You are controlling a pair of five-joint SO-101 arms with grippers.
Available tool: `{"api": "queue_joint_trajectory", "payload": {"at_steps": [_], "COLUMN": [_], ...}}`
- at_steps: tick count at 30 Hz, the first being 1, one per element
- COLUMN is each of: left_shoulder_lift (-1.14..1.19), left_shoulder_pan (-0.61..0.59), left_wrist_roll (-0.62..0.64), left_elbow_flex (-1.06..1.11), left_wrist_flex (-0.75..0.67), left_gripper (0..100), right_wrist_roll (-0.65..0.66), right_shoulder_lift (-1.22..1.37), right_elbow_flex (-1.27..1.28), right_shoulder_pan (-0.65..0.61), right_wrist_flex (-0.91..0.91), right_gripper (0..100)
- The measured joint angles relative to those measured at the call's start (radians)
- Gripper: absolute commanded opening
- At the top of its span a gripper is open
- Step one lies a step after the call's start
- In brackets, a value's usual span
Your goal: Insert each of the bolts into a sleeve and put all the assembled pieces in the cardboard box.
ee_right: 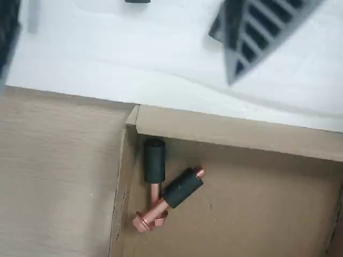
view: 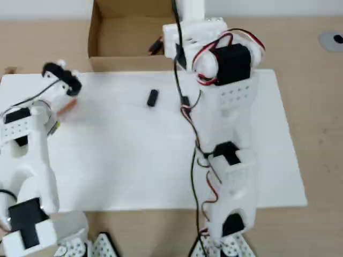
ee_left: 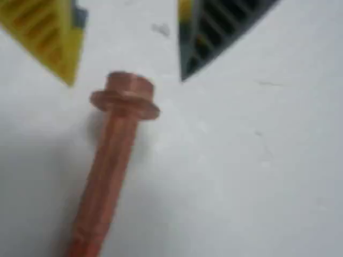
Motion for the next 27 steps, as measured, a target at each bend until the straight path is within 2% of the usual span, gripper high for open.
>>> {"api": "queue_joint_trajectory", "payload": {"at_steps": [8,10,12,16,23,25,27], "left_shoulder_lift": [-0.002,-0.002,-0.002,-0.002,-0.005,-0.005,-0.005], "left_shoulder_pan": [0.006,0.008,0.009,0.009,-0.038,-0.038,-0.038], "left_wrist_roll": [0.058,0.115,0.235,0.637,1.57,1.765,1.883], "left_elbow_flex": [0.071,0.071,0.071,0.04,0.02,0.008,0.005], "left_wrist_flex": [-0.046,-0.054,-0.075,-0.094,-0.071,-0.038,-0.025], "left_gripper": [22,22,22,22,22,22,22], "right_wrist_roll": [0.0,0.0,0.0,0.0,0.0,0.0,0.0], "right_shoulder_lift": [0.0,0.0,0.0,0.0,0.0,0.0,0.0], "right_elbow_flex": [0.0,0.0,0.0,0.0,0.0,0.0,0.0], "right_shoulder_pan": [0.0,0.0,0.0,0.0,0.0,0.0,0.0], "right_wrist_flex": [0.0,0.0,0.0,0.0,0.0,0.0,0.0], "right_gripper": [30.3,30.3,30.3,30.3,30.3,30.3,30.3]}}
